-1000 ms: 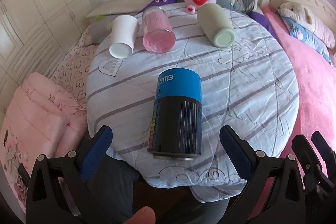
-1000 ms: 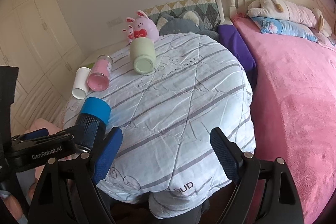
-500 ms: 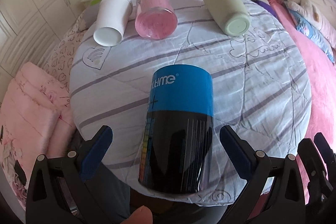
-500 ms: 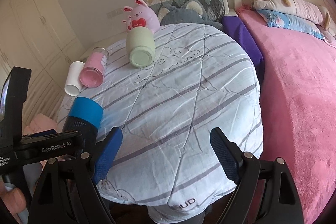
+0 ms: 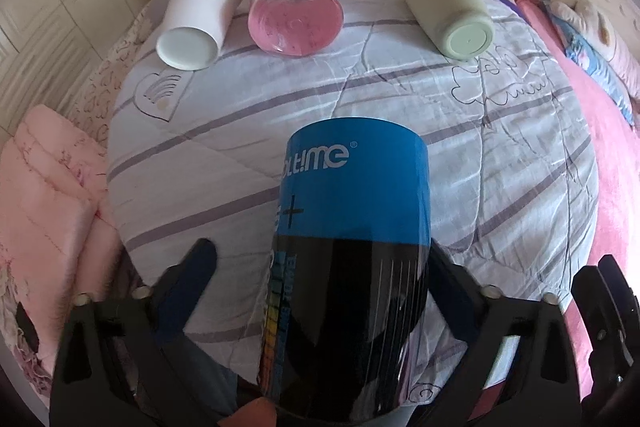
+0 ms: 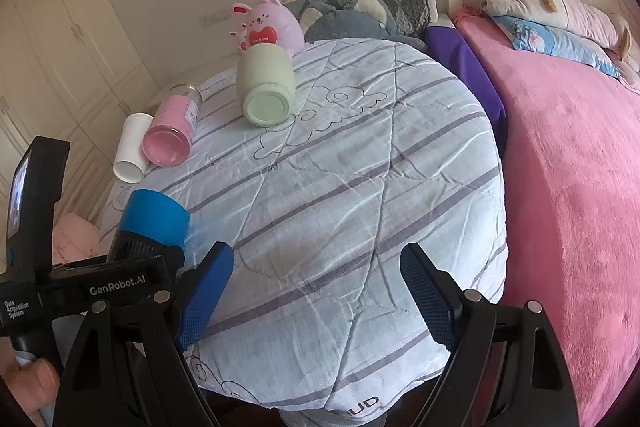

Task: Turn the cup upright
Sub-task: 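Lift the cup with the left tool and rotate it rim up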

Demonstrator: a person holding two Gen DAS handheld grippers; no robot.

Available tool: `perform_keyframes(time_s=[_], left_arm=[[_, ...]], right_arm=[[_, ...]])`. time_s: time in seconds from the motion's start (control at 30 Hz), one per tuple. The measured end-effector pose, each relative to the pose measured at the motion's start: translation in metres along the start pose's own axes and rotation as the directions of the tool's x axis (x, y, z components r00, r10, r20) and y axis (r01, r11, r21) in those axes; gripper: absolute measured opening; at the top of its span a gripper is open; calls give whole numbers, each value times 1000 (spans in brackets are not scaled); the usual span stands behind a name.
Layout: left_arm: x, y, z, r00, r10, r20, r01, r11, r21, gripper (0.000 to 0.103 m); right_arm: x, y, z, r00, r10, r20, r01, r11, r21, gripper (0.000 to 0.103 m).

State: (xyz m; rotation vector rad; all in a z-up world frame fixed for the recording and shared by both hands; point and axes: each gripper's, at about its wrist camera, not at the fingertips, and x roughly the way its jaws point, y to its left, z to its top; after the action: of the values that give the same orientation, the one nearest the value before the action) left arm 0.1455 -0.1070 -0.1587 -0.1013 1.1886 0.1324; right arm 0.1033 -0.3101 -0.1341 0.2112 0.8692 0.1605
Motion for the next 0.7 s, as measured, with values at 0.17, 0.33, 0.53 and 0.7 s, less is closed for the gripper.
perform_keyframes(time_s=[0.17,0.33,0.53,0.7], left_arm=[[3,3,1,997,-74,-16,74,997,14,68],[-2,8,0,992,-123,13,122,992,42,68],[-26,9,-2,978,-133,162,116,987,109,68],[-47,12,-1,888,-111,446,47,987,152,68]], right_arm=[[-1,2,0,1000,-16,0,16,1000,2,87],[-6,6,-2,999,-32,6,32,999,4,87],[-13,12,-5,999,-41,11,41,999,6,87],[-23,21,-8,998,-56,24,56,998,-5,87]])
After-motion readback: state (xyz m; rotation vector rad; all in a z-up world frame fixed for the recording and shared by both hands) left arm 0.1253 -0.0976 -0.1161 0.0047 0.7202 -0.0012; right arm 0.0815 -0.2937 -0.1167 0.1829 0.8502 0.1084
